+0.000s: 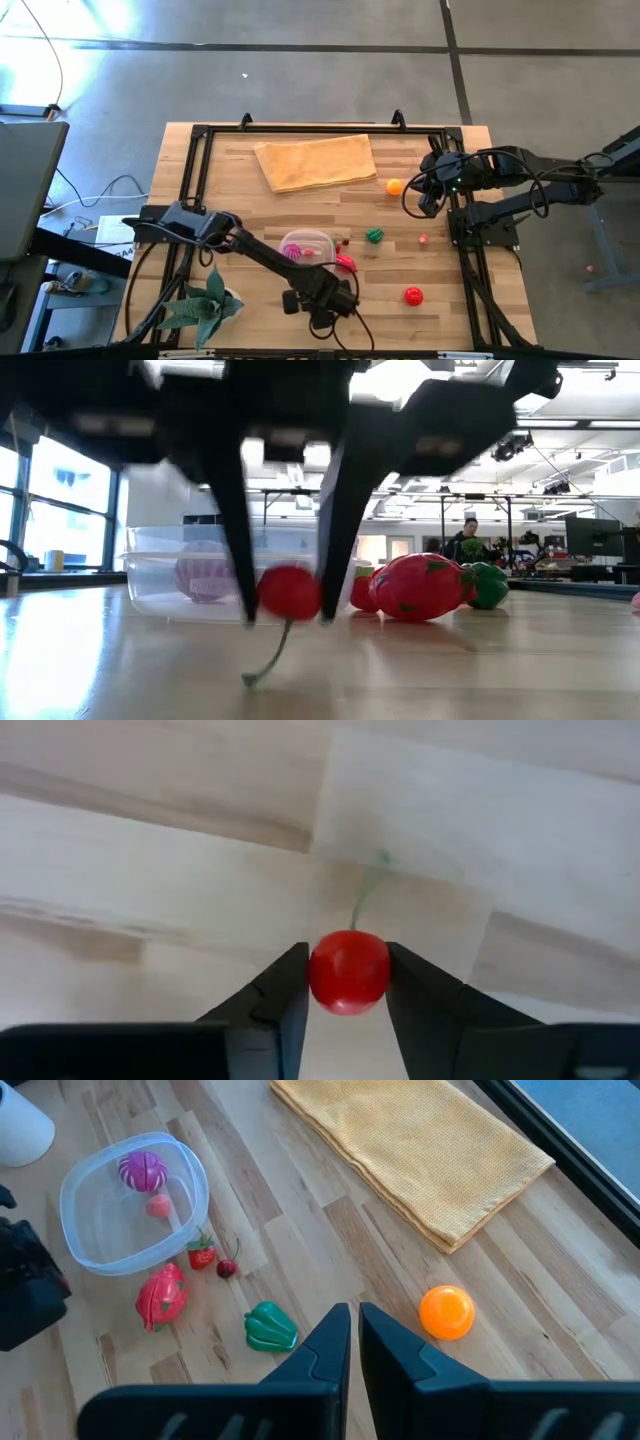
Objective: Pick and placing Produce into tupperware
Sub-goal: Put the bottom red cherry into the transparent bin, then put the pink dragon fruit into the transparent bin
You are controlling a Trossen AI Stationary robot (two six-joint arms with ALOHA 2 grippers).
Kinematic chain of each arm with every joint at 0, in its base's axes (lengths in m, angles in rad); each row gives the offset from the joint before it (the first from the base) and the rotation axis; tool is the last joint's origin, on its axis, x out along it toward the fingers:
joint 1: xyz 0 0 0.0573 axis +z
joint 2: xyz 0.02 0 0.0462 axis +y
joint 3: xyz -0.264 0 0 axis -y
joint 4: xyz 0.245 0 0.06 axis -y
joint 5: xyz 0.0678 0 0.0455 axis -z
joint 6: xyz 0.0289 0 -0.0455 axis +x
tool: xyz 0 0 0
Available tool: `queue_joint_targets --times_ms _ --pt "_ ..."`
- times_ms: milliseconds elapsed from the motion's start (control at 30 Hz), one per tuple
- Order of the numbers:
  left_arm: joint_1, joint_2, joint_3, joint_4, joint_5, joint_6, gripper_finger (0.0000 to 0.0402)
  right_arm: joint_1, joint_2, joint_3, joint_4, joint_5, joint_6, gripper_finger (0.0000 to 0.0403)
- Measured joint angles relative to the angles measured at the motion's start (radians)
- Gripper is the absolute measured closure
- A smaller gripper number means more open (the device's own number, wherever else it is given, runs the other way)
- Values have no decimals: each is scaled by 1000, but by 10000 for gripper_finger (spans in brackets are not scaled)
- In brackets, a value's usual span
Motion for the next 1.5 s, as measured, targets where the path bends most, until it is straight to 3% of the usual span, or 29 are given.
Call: queue_joint_targets --times_ms 200,333,467,600,700,967,1167,1500 --pt "4 0 157 -120 -24 -19 307 0 0 0 0 0 0 384" --pt "16 -1 289 -245 -78 -39 295 0 0 0 0 0 0 384" --pt "49 -69 256 -291 -174 -55 280 0 0 0 0 0 0 384" --pt "111 -101 257 -375 -202 -100 288 0 0 0 0 0 0 384" --pt "168 -107 257 -404 -173 -124 308 0 -1 0 0 0 0 384" --pt "282 -107 256 -436 37 -126 366 0 0 0 0 0 0 384" --pt "280 -92 256 -401 50 -139 375 0 0 0 0 0 0 384" --pt "316 -33 255 -448 57 -318 382 0 0 0 0 0 0 384"
